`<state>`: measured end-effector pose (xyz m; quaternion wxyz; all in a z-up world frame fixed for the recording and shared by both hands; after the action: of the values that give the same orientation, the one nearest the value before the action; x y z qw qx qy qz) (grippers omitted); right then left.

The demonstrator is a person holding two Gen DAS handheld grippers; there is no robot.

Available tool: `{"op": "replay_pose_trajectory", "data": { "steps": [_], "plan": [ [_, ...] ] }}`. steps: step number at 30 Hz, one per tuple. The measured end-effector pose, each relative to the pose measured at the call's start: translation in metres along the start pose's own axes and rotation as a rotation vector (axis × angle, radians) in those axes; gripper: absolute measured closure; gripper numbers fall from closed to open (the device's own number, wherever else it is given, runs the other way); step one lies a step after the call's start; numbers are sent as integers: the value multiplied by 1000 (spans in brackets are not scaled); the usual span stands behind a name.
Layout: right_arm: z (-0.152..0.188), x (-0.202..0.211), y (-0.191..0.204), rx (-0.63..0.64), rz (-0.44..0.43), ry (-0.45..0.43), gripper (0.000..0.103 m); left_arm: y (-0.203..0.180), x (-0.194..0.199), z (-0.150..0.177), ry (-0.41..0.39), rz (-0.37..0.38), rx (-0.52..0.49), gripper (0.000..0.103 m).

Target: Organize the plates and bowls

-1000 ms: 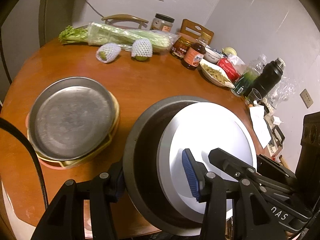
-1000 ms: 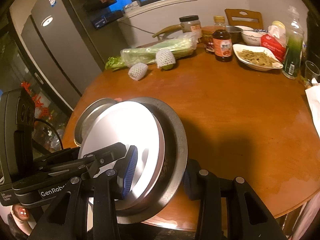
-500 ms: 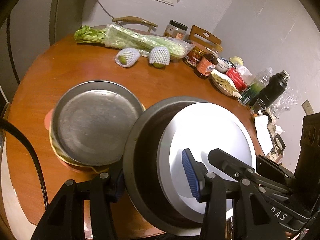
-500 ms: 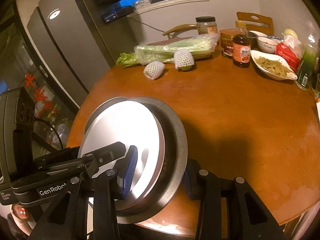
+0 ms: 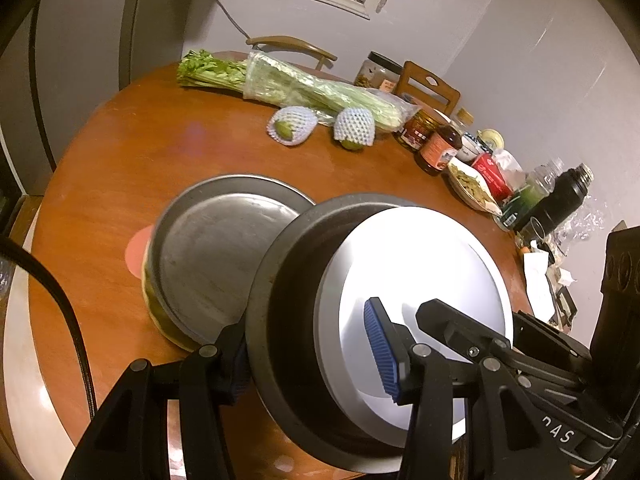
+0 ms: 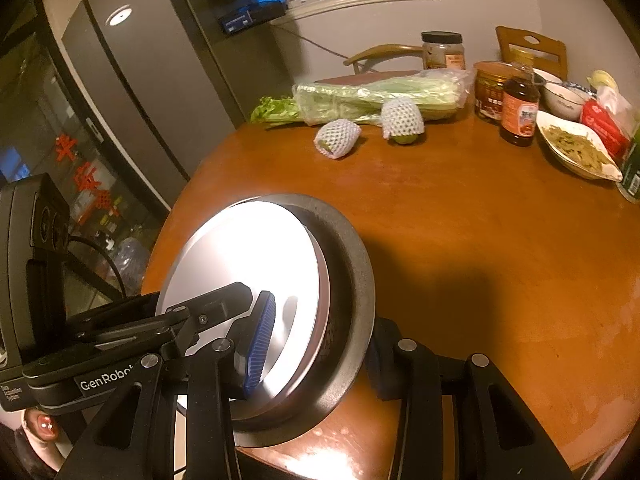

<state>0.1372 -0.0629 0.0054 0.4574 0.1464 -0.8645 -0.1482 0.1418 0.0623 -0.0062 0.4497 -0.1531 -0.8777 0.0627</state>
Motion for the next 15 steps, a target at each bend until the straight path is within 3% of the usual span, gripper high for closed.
{"op": "replay_pose_trajectory", "data": {
  "steps": [15],
  "plan": [
    [-25, -20, 31, 40, -40, 5, 60, 31, 13, -22, -28, -48, 20, 53]
  ]
}}
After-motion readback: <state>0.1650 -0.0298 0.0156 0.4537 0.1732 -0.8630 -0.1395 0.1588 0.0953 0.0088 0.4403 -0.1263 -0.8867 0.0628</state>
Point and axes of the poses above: each gripper's, at about its wrist camera, not at the fingertips, and x roughly against the way its jaws point, y to its left, z to its underside, the point moved 5 cm from there along -x, roughly the way its jaws point, and after that the axes turned 11 degrees about -x, right-handed, at the moved point
